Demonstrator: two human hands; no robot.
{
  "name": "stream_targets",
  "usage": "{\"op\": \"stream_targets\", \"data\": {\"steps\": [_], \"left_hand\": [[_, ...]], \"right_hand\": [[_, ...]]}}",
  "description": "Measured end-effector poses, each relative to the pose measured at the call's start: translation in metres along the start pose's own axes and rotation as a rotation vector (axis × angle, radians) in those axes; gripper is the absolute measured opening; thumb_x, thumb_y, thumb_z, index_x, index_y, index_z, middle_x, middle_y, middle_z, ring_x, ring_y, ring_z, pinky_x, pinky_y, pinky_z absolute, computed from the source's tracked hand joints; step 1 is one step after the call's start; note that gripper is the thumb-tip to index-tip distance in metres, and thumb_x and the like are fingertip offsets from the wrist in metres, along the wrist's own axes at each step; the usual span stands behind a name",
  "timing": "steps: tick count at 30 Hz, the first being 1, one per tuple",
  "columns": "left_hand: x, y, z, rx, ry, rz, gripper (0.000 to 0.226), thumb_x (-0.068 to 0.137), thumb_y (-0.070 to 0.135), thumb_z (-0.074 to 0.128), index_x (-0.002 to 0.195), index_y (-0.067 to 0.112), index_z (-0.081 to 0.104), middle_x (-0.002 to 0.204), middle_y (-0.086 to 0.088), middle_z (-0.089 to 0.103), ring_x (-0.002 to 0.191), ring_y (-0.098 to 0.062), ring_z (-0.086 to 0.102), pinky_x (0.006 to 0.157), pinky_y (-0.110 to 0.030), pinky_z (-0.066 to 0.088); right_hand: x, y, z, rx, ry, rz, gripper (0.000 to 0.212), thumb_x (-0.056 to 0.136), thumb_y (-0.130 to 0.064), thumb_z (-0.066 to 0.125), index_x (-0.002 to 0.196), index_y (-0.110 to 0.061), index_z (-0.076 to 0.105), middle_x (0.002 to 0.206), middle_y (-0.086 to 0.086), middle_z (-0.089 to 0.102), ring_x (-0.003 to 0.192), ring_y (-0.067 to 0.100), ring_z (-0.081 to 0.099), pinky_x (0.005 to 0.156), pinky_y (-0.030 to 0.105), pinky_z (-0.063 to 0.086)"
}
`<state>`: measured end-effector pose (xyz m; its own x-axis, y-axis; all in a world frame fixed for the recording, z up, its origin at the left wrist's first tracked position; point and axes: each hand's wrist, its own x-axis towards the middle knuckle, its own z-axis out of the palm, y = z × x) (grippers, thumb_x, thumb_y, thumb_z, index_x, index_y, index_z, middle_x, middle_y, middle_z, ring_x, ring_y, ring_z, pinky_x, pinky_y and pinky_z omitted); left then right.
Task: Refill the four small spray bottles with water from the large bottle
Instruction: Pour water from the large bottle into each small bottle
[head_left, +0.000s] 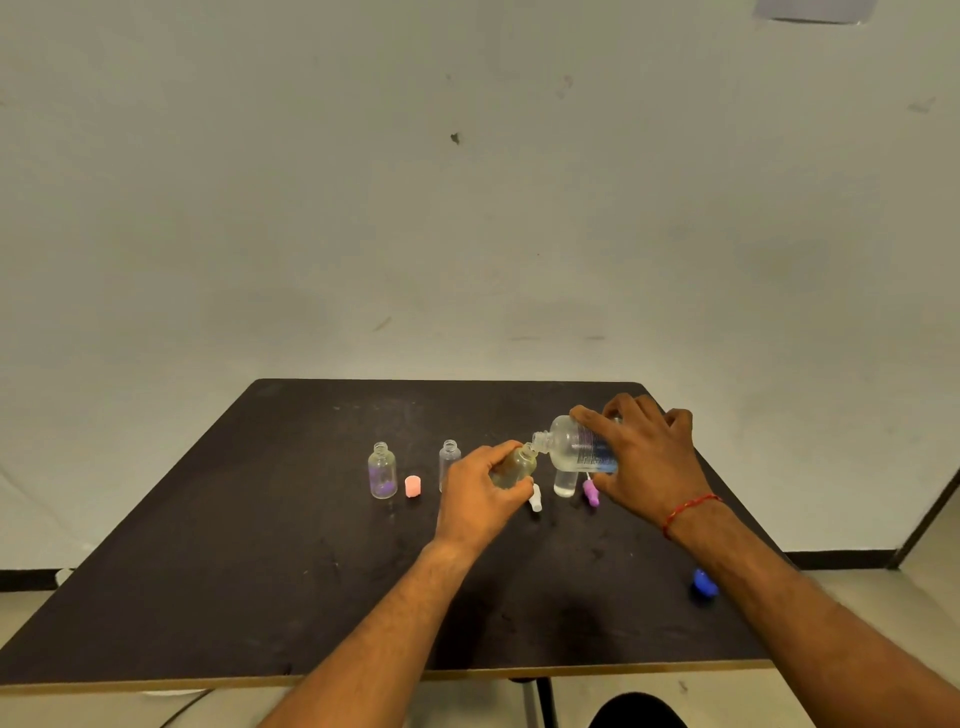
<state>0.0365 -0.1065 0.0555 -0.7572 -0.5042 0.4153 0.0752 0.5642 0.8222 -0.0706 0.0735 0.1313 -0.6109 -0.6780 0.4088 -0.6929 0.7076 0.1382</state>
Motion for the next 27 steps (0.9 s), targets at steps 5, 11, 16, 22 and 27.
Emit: {"op": "stream_targets", "data": {"steps": [5,11,16,22,27], "left_hand": [[-0.0003,0.0009,-0.0005,-0.001,0.005,0.003,0.045,0.083,0.022,0.080,0.126,0.026,0.069,0.102,0.025,0.061,0.097,0.009,0.061,0.083,-0.003,0.046],[0.0007,0.0008,-0.0007,-0.004,0.007,0.015,0.046,0.082,0.024,0.081,0.126,0.027,0.069,0.104,0.019,0.066,0.097,0.006,0.064,0.084,-0.009,0.052],[0.0003,0.0011,-0.0017,-0.002,0.012,0.019,0.044,0.082,0.024,0.081,0.125,0.027,0.070,0.105,0.019,0.066,0.096,0.007,0.063,0.084,-0.008,0.051],[0.0005,0.0013,-0.0022,0.002,0.019,0.011,0.046,0.082,0.024,0.081,0.127,0.024,0.069,0.108,0.017,0.067,0.097,0.006,0.063,0.081,-0.002,0.046],[0.0002,0.0032,-0.0029,0.002,0.011,0.021,0.045,0.083,0.025,0.080,0.127,0.025,0.069,0.108,0.016,0.068,0.097,0.004,0.065,0.086,-0.012,0.053]], "right_hand": [[0.0010,0.0006,-0.0037,-0.001,0.010,-0.016,0.078,0.079,-0.049,0.070,0.146,-0.042,0.032,0.131,0.000,0.045,0.125,0.022,0.039,0.100,0.047,0.032],[0.0026,0.0006,-0.0049,-0.014,0.030,-0.030,0.077,0.076,-0.047,0.074,0.143,-0.041,0.037,0.127,0.001,0.048,0.121,0.023,0.043,0.095,0.049,0.034],[0.0028,-0.0010,-0.0064,-0.010,0.046,-0.030,0.077,0.073,-0.045,0.077,0.141,-0.040,0.042,0.124,0.003,0.051,0.118,0.025,0.046,0.093,0.049,0.036],[0.0039,-0.0021,-0.0067,-0.036,0.045,-0.029,0.079,0.069,-0.043,0.081,0.139,-0.039,0.045,0.121,0.003,0.054,0.116,0.025,0.049,0.090,0.051,0.038],[0.0036,-0.0019,-0.0078,-0.052,0.049,-0.032,0.079,0.069,-0.044,0.080,0.139,-0.040,0.044,0.122,0.003,0.053,0.117,0.025,0.048,0.091,0.050,0.038]]}}
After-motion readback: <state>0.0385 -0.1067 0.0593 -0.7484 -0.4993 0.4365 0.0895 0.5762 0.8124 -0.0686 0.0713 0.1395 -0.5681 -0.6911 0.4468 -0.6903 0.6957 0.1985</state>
